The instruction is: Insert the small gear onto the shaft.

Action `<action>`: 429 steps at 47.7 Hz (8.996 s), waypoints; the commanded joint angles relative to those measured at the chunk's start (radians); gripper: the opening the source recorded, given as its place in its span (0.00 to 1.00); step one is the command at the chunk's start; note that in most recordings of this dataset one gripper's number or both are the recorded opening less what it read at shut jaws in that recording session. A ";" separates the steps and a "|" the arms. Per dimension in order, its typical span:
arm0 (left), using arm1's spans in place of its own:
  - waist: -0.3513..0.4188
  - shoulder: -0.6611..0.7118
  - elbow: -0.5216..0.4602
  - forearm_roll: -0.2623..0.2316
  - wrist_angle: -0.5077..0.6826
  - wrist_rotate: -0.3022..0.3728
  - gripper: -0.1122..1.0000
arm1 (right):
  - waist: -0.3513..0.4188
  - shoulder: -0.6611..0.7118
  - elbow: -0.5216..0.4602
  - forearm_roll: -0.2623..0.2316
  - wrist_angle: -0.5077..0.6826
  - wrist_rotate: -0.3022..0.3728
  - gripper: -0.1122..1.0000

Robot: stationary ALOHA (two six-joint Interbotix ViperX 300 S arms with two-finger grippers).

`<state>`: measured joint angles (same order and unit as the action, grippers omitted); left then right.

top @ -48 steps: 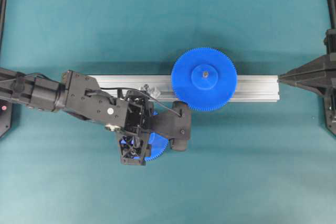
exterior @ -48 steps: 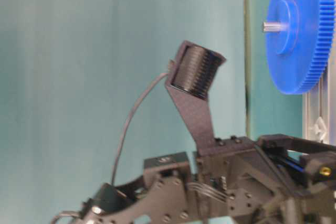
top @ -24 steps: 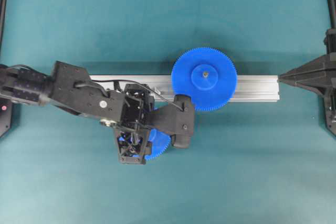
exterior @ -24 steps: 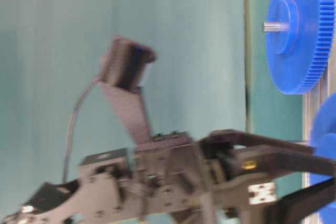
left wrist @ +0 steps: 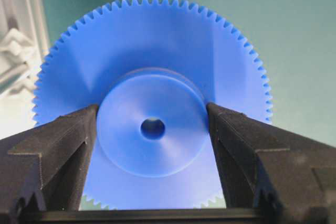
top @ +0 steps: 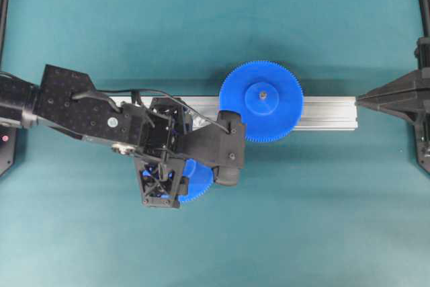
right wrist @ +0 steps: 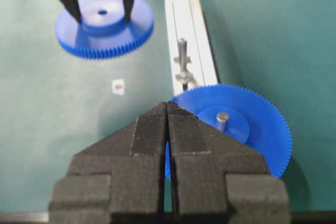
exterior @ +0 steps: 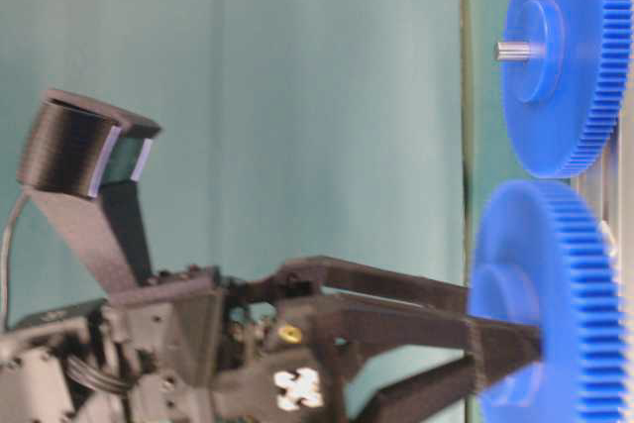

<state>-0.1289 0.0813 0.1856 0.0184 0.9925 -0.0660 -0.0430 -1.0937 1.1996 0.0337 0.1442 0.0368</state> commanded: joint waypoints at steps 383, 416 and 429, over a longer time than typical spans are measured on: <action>0.172 -0.075 -0.072 0.008 -0.006 0.147 0.89 | -0.015 -0.026 -0.006 -0.003 0.028 0.071 0.11; 0.172 -0.140 -0.064 0.008 0.037 0.141 0.89 | -0.015 -0.034 -0.005 -0.005 0.028 0.071 0.11; 0.172 -0.149 -0.061 0.008 0.037 0.141 0.89 | -0.015 -0.034 -0.005 -0.003 0.028 0.071 0.11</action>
<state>0.0445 -0.0322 0.1381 0.0215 1.0308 0.0767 -0.0552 -1.1351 1.2057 0.0307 0.1764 0.0982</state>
